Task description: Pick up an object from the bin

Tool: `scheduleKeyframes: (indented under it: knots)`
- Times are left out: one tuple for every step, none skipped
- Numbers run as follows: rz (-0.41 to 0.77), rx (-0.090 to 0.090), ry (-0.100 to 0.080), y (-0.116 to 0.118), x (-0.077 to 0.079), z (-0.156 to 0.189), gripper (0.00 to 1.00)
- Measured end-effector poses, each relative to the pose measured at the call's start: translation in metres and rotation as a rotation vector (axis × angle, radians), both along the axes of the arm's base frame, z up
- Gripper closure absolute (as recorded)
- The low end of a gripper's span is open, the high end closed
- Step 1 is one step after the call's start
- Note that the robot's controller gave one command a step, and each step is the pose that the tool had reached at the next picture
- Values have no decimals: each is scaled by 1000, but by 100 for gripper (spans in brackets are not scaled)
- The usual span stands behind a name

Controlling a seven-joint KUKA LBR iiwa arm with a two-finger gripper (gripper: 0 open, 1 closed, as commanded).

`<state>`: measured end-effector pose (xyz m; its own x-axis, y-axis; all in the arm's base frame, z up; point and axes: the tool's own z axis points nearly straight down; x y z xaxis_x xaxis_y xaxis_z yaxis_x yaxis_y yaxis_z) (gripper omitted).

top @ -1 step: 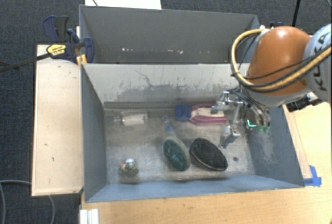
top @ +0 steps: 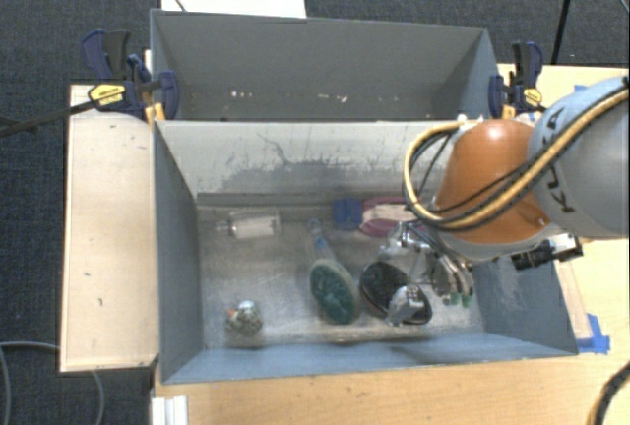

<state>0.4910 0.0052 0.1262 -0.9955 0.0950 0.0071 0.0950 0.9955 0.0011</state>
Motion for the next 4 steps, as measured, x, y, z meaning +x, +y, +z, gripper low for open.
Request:
scheduleKeyframes:
  knots:
    - [-143,-2,-6,-14,7,-11,0]
    - [-381,-2,-2,-18,2,-15,0]
    - [-522,-1,-8,-16,12,-53,0]
    - [-640,2,-7,-36,9,-53,0]
